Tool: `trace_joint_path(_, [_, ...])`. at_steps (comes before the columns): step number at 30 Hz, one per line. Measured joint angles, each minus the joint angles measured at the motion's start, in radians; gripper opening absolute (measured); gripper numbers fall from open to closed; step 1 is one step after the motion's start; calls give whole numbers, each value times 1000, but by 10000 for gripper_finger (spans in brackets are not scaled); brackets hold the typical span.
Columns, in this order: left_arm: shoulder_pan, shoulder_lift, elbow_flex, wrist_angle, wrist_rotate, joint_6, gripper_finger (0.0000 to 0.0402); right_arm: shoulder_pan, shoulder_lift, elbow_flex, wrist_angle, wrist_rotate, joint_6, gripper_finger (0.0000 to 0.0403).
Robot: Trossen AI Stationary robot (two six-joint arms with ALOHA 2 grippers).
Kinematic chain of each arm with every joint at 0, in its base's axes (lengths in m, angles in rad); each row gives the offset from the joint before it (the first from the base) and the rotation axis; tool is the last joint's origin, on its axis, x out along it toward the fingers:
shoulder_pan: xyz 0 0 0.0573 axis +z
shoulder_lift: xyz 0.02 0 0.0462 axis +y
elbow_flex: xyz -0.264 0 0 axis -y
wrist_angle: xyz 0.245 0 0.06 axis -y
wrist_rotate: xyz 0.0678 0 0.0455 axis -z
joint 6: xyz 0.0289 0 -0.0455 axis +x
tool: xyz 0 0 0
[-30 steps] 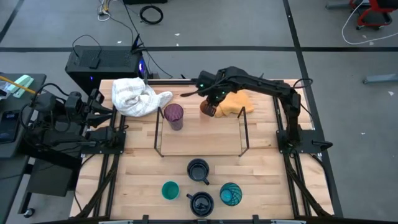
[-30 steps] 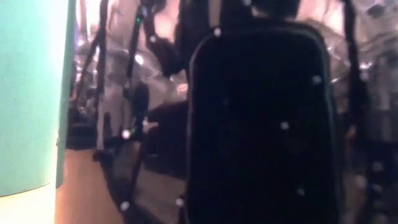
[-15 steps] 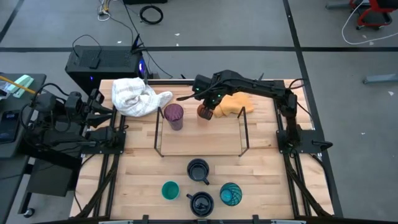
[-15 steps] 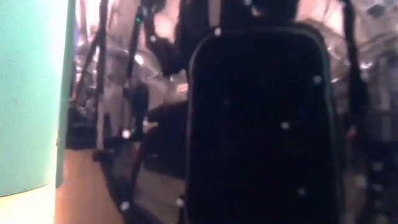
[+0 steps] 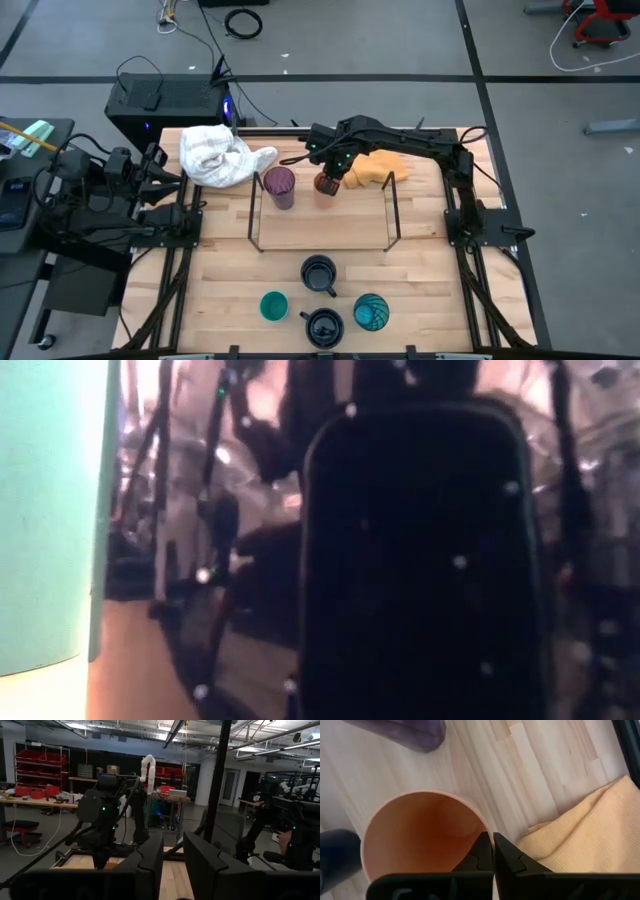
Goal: Stack small to large cups/mugs on shelf
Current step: Put the orange cup on the shelf
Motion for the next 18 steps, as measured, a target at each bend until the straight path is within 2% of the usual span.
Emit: trace_joint_path(18, [0,0,0,-1,0,-1,84,1,0,0,-15,-19,3,0])
